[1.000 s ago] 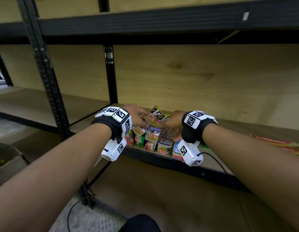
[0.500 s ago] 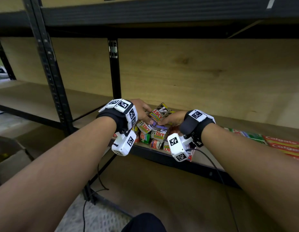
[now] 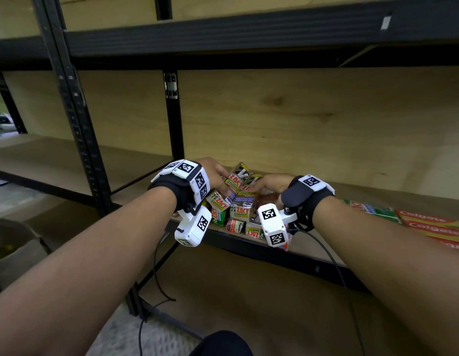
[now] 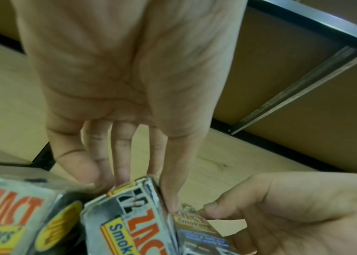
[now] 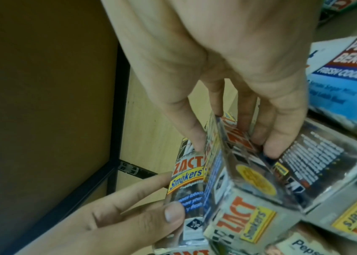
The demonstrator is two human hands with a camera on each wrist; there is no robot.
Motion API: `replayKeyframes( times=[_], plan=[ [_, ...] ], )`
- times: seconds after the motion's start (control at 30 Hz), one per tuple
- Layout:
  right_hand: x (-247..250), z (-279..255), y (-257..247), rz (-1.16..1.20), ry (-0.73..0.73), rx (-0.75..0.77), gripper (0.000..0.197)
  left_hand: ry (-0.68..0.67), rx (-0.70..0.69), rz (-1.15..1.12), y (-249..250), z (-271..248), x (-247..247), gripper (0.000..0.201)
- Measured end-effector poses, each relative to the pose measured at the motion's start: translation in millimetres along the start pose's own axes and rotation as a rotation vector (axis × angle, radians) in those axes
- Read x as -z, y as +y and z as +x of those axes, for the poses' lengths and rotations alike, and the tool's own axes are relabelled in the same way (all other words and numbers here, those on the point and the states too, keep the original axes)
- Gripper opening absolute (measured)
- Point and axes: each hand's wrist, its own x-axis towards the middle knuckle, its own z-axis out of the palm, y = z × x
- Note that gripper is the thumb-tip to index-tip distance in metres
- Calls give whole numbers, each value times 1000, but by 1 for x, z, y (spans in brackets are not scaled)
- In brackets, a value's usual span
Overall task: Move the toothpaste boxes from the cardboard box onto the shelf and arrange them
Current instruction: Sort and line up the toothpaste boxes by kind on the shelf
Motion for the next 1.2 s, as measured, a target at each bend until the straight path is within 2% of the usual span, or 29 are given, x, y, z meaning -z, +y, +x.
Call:
replayKeyframes(
  times=[0.07,0.17,0.23,0.37,0.47,0.5,0.57,0.63,0.77,0.87,0.9,1.03,1.1,1.2],
  plan=[
    [0,3,2,22,-3,-14,45,4,10,-43,-2,-1,0,64],
    [-2,7,6,18,-10,-18,25,0,37,-83,-2,-3,1,61],
    [-3,3,5,30,11,-24,23,-15,60,-108,-1,-2,3,60],
    [3,-4,6,97,2,-32,31,-32,103,-158,5,-1,4,59],
    [15,-7,11,123,-28,-44,52,-59,125,-169,11,0,-2,64],
    [19,-8,13,141,-30,-50,52,-71,127,-168,13,0,-5,65],
    [27,-13,13,170,-16,-58,33,-91,128,-167,20,0,-10,65],
    [36,-16,13,176,19,-76,24,-88,114,-171,25,0,-13,62],
    [53,-25,18,143,66,-109,34,-4,78,-199,38,1,-24,48],
    [66,-27,28,95,55,-139,62,71,47,-152,56,1,-33,50],
    [68,-28,32,75,59,-147,61,72,33,-127,62,0,-35,53],
    [73,-23,47,135,122,-134,17,19,-6,-70,76,-1,-47,58],
    [71,-19,53,162,107,-126,7,10,-13,-12,77,-1,-56,58],
    [68,-22,56,227,118,-111,8,8,-16,5,80,-1,-62,61]
  ],
)
